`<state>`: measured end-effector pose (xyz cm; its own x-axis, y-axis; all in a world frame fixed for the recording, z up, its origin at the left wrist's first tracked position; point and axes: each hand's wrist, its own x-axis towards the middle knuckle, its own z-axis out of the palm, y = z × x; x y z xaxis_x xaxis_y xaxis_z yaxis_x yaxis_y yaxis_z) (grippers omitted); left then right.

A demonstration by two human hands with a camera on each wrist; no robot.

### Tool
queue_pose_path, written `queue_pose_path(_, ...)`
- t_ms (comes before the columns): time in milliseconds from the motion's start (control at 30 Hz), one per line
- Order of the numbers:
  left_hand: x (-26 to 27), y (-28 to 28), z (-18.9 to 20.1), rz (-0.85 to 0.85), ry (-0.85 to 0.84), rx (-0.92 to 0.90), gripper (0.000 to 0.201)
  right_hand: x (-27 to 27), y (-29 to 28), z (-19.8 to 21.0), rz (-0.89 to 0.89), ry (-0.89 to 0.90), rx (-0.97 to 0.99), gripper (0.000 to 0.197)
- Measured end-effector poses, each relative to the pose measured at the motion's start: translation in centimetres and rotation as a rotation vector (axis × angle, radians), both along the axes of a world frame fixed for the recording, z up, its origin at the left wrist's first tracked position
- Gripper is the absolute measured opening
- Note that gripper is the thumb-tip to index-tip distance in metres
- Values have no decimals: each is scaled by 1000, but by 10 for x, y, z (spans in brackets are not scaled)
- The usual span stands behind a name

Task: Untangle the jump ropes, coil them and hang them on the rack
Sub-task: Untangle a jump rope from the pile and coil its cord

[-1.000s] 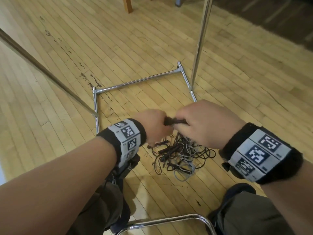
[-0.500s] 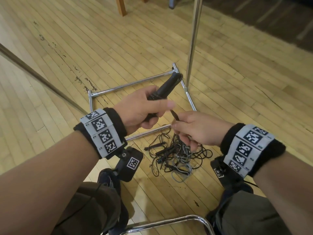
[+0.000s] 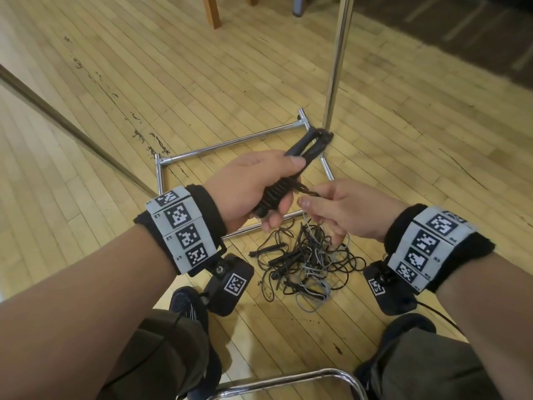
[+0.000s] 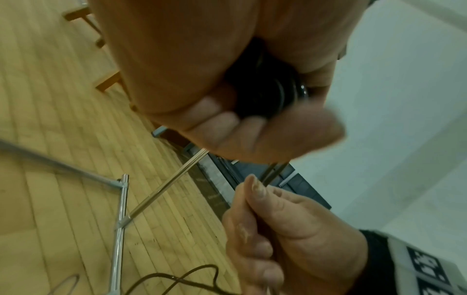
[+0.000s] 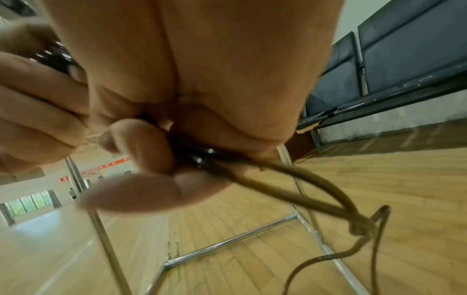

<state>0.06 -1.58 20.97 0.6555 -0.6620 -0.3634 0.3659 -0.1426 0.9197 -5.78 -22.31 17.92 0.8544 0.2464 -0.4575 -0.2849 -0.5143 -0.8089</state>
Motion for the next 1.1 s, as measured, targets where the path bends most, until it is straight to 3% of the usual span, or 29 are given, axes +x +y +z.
queue_pose_path(167, -7, -1, -2, -347, -63, 200, 13, 4, -15, 2, 35, -116, -218, 19)
queue_pose_path(300, -22, -9, -7, -871, -240, 581, 15, 0, -5, 9, 148, -162, -292, 24)
queue_pose_path(367, -34, -16, -15, -939, -263, 738, 16, -1, 4, 17, 219, -220, -401, 32)
queue_pose_path(500, -36, -22, -22, -672, -291, 857, 26, -2, 17, 40, 303, -336, -661, 31)
queue_pose_path(633, -17, -20, -16, -291, -318, 792, 6, -6, 15, 52, 297, -433, -744, 29)
queue_pose_path(733, -8, -17, -18, -74, -181, 656, 10, -11, 14, 52, 252, -396, -585, 38)
queue_pose_path(833, -8, -19, -16, 115, 119, 315, 15, -10, 6, 42, 58, -327, -357, 53)
queue_pose_path(933, -11, -23, -8, 171, 235, 106, 11, -4, -5, 30, -200, -187, -135, 68)
queue_pose_path(1100, -14, -28, -1, 192, 334, -21, 42, 0, -2, 18, -237, -42, 67, 70)
